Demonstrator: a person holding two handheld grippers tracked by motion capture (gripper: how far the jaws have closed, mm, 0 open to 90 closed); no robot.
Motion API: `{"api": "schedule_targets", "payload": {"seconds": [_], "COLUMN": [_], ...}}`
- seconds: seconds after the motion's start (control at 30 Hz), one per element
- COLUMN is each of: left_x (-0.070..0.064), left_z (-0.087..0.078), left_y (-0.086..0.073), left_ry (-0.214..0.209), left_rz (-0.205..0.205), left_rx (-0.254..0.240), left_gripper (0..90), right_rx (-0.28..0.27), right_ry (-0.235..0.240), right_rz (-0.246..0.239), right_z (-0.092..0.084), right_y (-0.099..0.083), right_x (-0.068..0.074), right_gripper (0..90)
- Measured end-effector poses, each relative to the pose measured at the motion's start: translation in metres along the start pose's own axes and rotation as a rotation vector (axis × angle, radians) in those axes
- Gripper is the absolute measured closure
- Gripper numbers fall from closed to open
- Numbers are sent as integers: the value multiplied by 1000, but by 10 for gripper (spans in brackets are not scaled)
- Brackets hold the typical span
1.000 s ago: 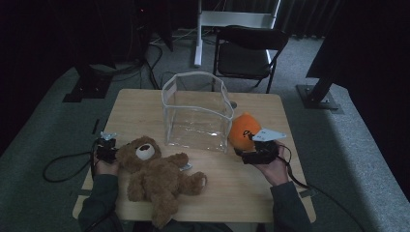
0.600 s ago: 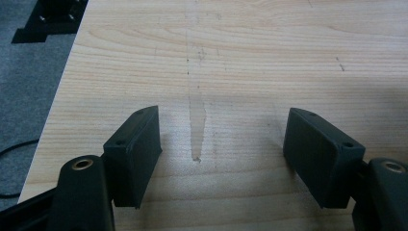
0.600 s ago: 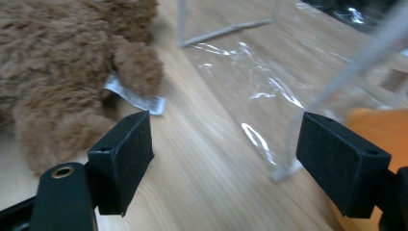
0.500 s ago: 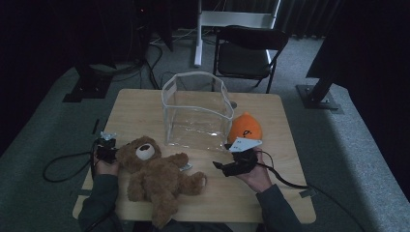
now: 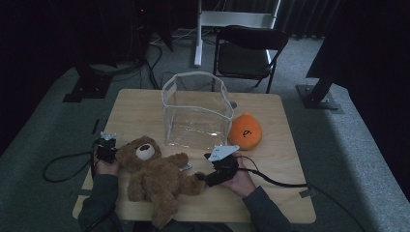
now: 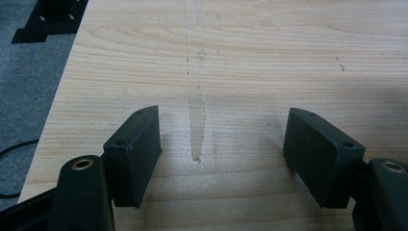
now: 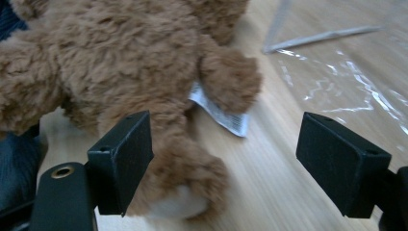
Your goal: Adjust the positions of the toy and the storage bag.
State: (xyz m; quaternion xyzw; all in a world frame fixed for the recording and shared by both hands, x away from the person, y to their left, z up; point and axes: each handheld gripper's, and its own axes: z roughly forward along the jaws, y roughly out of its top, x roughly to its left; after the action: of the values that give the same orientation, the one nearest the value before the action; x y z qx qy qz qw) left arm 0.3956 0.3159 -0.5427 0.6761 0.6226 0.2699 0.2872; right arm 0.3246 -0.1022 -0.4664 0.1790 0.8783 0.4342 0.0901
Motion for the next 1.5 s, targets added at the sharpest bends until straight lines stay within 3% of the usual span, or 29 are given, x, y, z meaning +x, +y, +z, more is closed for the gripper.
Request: {"api": "schedule_targets", "payload": {"seconds": [0.17, 0.27, 0.43, 0.5, 0.57, 0.67, 0.7, 0.73, 0.77, 0.93, 1.23, 1.43, 1.5], "left_x": [0, 0, 0, 0, 0, 0, 0, 0, 0, -1, -2, 1, 1], "left_z": [0, 0, 0, 0, 0, 0, 0, 0, 0, 0, -1, -7, -10], "left_y": [0, 0, 0, 0, 0, 0, 0, 0, 0, 0, 0, 1, 1], "left_ry": [0, 0, 0, 0, 0, 0, 0, 0, -1, -13, -24, -103, -151], "left_rz": [0, 0, 0, 0, 0, 0, 0, 0, -1, 13, 22, -19, -44], "left_rx": [0, 0, 0, 0, 0, 0, 0, 0, -1, 1, -1, -21, -46], "left_gripper": [297, 297, 297, 297, 297, 296, 296, 295, 295, 295, 295, 341, 341], "right_rx": [26, 23, 78, 98, 143, 150, 166, 166, 176, 198, 219, 226, 232], "right_ry": [51, 83, 139, 145, 121, 112, 97, 97, 102, 90, 62, 25, 18], "right_rz": [-29, -18, 4, 5, -4, -13, -28, -28, -42, -72, -61, -42, -32], "right_z": [16, 21, 41, 46, 57, 58, 60, 60, 59, 52, 33, 17, 12], "right_y": [2, 0, -10, -13, -20, -21, -23, -23, -22, -20, -25, -33, -36], "right_x": [14, 16, 21, 21, 21, 22, 21, 21, 21, 20, 3, -6, -10], "right_gripper": [195, 195, 166, 151, 139, 148, 251, 251, 357, 477, 556, 557, 553]}}
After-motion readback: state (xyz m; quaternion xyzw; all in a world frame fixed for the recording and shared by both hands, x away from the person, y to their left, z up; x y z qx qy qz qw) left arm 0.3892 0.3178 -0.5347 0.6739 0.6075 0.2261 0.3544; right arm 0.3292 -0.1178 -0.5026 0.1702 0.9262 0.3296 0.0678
